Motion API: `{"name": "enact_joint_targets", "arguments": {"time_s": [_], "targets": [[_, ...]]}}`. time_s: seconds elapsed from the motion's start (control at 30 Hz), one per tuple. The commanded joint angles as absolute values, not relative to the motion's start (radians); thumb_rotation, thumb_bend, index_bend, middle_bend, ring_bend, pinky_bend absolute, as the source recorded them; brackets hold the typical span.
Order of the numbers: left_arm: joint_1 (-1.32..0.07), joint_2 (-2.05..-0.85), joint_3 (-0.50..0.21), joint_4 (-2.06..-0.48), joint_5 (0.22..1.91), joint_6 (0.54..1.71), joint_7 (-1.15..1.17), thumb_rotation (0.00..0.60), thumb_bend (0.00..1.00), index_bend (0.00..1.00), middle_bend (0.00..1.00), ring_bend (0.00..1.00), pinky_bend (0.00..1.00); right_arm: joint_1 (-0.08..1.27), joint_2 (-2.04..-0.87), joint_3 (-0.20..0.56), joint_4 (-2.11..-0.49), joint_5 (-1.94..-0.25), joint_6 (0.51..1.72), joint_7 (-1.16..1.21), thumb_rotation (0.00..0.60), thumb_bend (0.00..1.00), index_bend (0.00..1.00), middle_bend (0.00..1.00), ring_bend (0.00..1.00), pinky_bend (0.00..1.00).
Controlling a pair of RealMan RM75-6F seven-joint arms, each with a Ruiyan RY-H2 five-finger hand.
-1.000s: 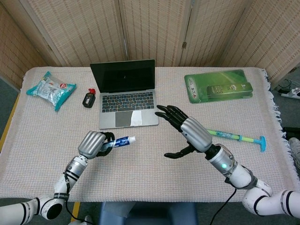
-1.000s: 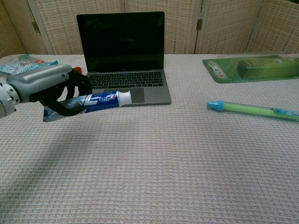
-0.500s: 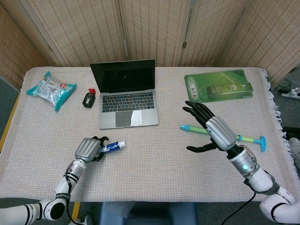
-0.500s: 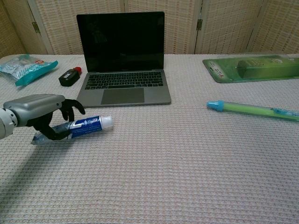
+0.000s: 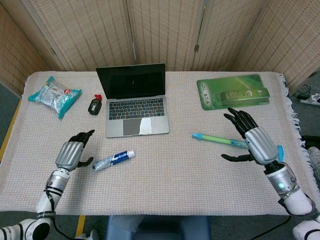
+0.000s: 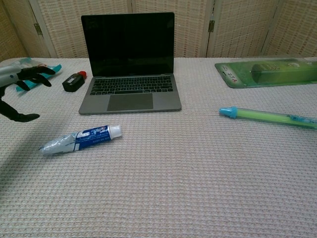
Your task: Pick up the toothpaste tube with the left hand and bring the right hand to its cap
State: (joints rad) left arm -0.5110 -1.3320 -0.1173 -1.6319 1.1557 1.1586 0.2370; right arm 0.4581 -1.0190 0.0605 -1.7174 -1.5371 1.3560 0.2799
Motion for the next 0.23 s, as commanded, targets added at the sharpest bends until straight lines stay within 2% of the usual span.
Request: {"name": "enact_joint_targets", "arguments": {"time_s": [0.03, 0.23], "targets": [[-0.438, -1.262, -0.119, -1.677, 1.185, 1.264, 0.199, 0.6, 0.36, 0.07, 0.2, 0.17, 0.22, 0.376, -1.003, 0.038, -1.716, -1.485, 1.406, 0.15, 0.6, 0.11, 0.0, 0.0, 0.0, 0.0], [-0.335, -1.219, -0.093, -1.684, 1.258, 1.417, 0.166, 0.6, 0.36, 0.11, 0.21, 0.18, 0.2, 0.302, -0.998, 0.014, -1.697, -1.509, 1.467, 0.154, 0.6, 0.11, 0.0, 0.0, 0.0, 0.0]]}}
